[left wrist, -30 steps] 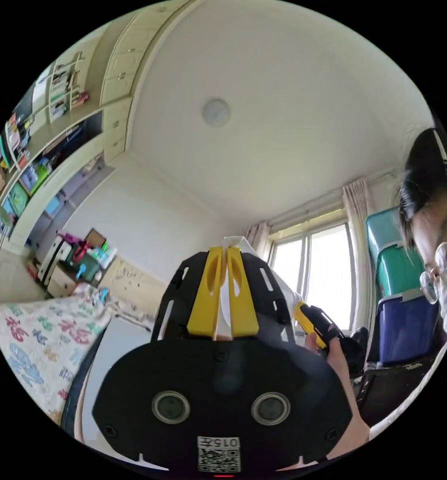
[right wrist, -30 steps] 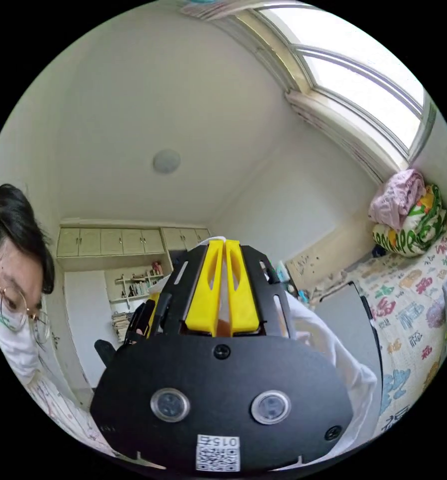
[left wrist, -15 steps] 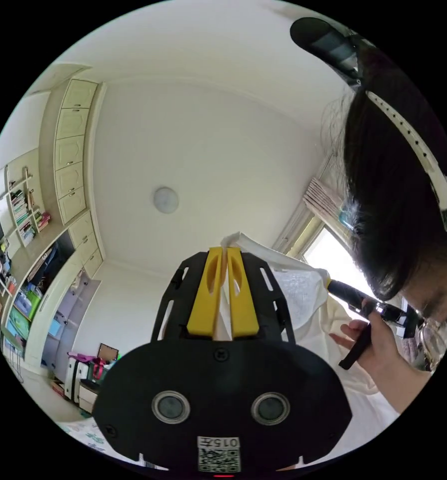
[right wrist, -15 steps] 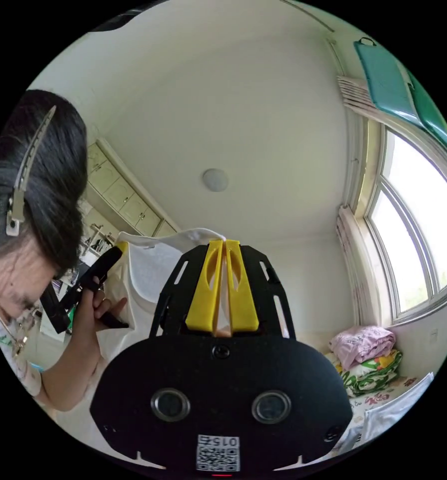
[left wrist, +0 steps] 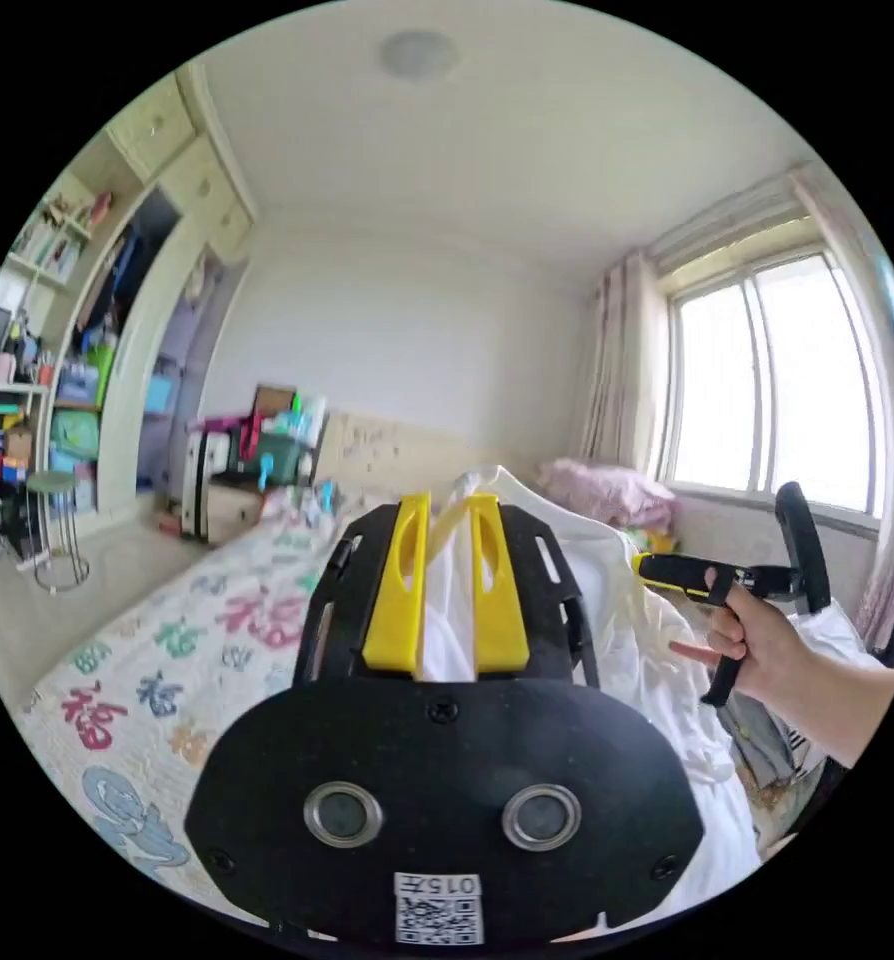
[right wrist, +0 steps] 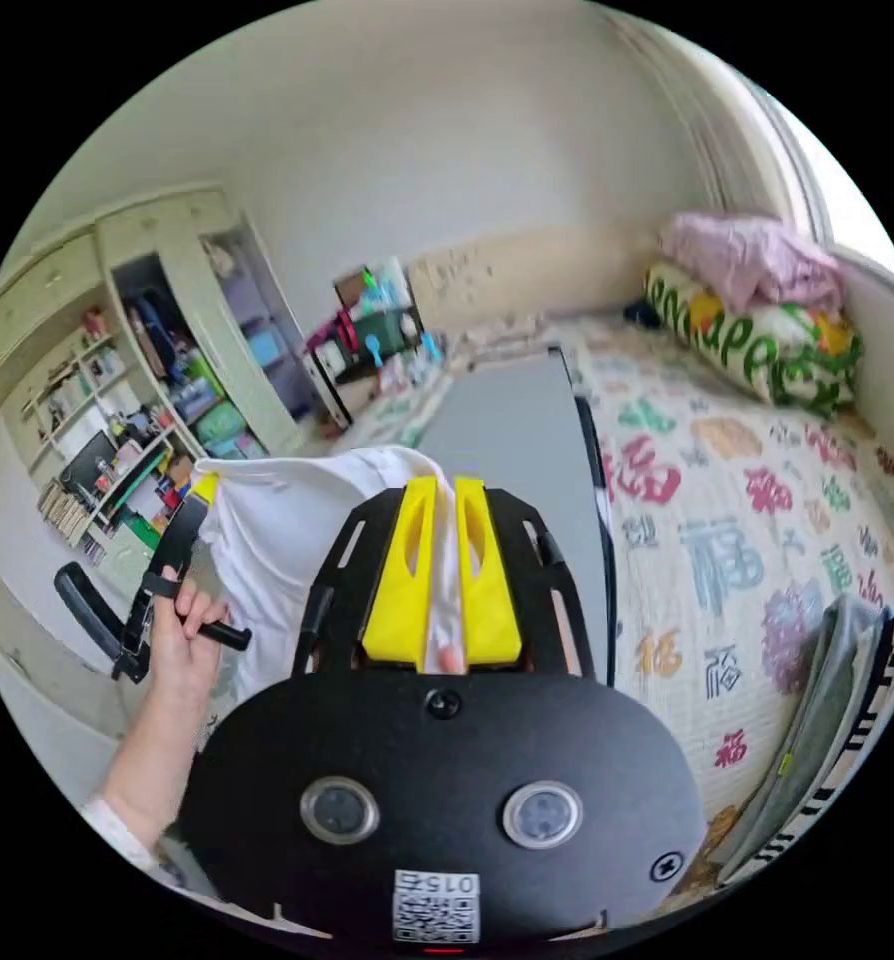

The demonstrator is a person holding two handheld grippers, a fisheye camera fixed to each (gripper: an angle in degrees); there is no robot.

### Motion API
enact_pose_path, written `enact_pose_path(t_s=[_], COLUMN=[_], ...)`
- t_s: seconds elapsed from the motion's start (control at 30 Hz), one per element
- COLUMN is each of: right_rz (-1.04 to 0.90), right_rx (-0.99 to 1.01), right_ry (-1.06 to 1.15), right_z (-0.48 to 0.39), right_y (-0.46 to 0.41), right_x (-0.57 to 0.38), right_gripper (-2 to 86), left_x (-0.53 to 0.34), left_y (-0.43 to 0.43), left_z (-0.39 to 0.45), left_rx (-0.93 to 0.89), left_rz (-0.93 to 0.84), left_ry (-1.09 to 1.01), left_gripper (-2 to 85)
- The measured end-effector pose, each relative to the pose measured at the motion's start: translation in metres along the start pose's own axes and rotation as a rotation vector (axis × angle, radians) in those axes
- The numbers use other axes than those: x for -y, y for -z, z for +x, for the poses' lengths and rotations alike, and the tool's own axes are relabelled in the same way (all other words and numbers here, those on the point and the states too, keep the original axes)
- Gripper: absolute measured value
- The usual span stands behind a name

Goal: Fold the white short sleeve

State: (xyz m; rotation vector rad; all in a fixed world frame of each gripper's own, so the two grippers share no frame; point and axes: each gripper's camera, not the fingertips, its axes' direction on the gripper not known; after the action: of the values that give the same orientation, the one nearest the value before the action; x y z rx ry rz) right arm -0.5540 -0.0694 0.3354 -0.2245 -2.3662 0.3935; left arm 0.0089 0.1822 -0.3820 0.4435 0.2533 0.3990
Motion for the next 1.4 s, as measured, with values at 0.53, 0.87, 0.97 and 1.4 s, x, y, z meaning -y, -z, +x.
enact_pose_path(t_s=[0.53,0.87,0.97,1.4], right_rz=[-0.519,-0.595,-0.550,-0.326], right_rx=[0.133,0.028,-0.050,-0.293], right_ry=[0.505,0.491,0.371,0.048], right_z=[0.053,0.089,0.149,0.306], right_y=[-0.213,-0.279,-0.268,-0.196], right_x=[-0.146,-0.136,-0.095,-0.006], right_gripper=[10.3,2.6,0.9,-0.3], left_x=[-0.070,-0.012,0.056,0.123], left_y=[-0.060,-0.100,-0.081,-0.049], left_z=[0.046,0.058,-0.018,-0.073], left_rx=[-0.373,-0.340,-0.251,0.146], left_rz=[-0.790,-0.848,-0.749,-0.606], left_ry=[-0.424,-0.340,-0.190,-0.187], left_gripper=[12.6,1.7,1.0,5.7])
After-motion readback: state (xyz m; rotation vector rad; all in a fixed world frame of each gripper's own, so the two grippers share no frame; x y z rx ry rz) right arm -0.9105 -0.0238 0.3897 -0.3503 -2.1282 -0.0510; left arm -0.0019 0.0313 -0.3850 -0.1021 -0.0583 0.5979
